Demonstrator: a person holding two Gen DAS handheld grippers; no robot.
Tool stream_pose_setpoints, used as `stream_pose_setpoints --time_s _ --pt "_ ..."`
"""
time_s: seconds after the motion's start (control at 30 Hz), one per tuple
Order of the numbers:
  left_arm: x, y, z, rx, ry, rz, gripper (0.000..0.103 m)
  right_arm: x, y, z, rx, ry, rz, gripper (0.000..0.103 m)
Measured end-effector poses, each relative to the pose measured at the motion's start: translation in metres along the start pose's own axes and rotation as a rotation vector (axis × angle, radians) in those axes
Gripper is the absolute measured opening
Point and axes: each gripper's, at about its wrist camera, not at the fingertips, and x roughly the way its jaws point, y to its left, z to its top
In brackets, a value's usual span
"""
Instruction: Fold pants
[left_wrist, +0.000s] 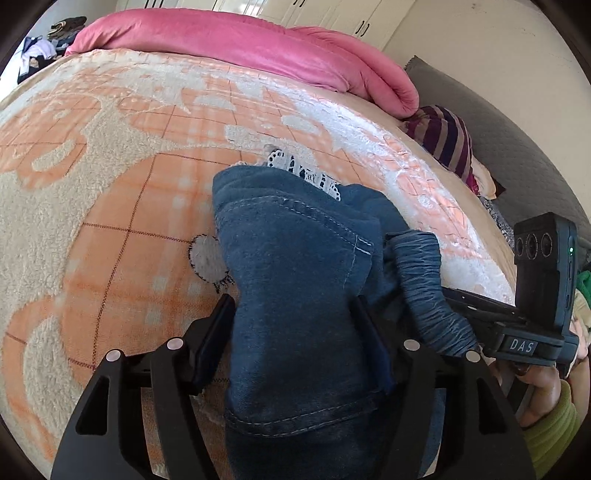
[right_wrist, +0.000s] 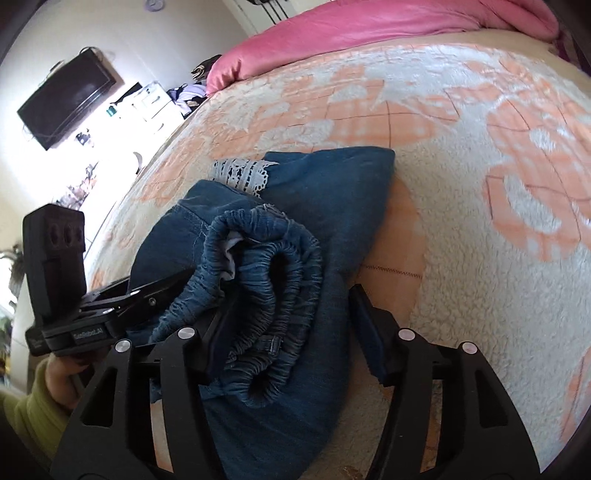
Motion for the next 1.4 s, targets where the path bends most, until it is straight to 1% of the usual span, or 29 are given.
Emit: stream_pose_setpoints --time_s 0.03,0.1,0.13,0.2,0.23,0.27,0.3,0.33,0.4,0.43,0.47,0.5,0.67,0.77,0.93,1.1,1.2,1.4 --pt "-0.001 -0.001 0.001 0.001 0.0 0.002 0.065 -0.002 0.003 0.0 -0.01 -0.003 -0.013 0.053" --pt "-0.003 -0.002 0.001 -0.002 -0.001 0.001 0.065 -0.007 0.007 0.0 -0.024 -0.014 -0.03 0.057" --pt "-0.007 -0.002 0.001 -0.004 -0.006 0.001 0.066 -0.012 0.009 0.0 -0.031 -0.031 -0.036 0.058" --pt "-0.013 -0.004 0.0 -0.002 -0.016 0.005 0.067 -0.026 0.015 -0.002 -0.043 -0.068 -0.051 0.064" --pt "-0.019 -0.005 -0.001 -0.001 -0.027 0.008 0.07 -0.032 0.016 -0.002 -0.048 -0.084 -0.057 0.066" --pt "-0.024 -0.007 -0.002 0.0 -0.037 0.01 0.077 -0.041 0.019 -0.002 -0.053 -0.109 -0.068 0.071" --pt "-0.032 -0.008 -0.002 0.001 -0.052 0.012 0.079 -0.046 0.021 -0.002 -0.056 -0.122 -0.067 0.078" --pt "-0.037 -0.009 -0.002 0.003 -0.061 0.012 0.079 -0.058 0.025 -0.004 -0.064 -0.15 -0.066 0.081" --pt "-0.055 -0.013 -0.004 0.013 -0.093 0.012 0.08 -0.077 0.035 -0.01 -0.09 -0.197 -0.086 0.092" --pt "-0.061 -0.015 -0.006 0.018 -0.103 0.015 0.084 -0.084 0.038 -0.012 -0.102 -0.214 -0.097 0.094" --pt "-0.069 -0.017 -0.008 0.022 -0.116 0.018 0.095 -0.091 0.042 -0.015 -0.116 -0.23 -0.107 0.094" --pt "-0.076 -0.019 -0.01 0.025 -0.127 0.021 0.098 -0.099 0.048 -0.02 -0.137 -0.25 -0.12 0.094" --pt "-0.104 -0.028 -0.023 0.048 -0.156 0.035 0.099 -0.118 0.063 -0.041 -0.198 -0.296 -0.204 0.094" --pt "-0.116 -0.032 -0.034 0.067 -0.159 0.067 0.099 -0.127 0.069 -0.058 -0.225 -0.315 -0.257 0.094" --pt "-0.129 -0.036 -0.055 0.092 -0.171 0.105 0.099 -0.135 0.071 -0.081 -0.218 -0.344 -0.286 0.094" --pt "-0.134 -0.033 -0.078 0.075 -0.15 0.113 0.099 -0.133 0.067 -0.096 -0.2 -0.329 -0.306 0.094" --pt "-0.132 -0.031 -0.09 0.064 -0.145 0.119 0.099 -0.125 0.067 -0.105 -0.192 -0.298 -0.307 0.094" --pt "-0.117 -0.022 -0.107 0.041 -0.094 0.163 0.099 -0.11 0.063 -0.117 -0.172 -0.239 -0.3 0.094"
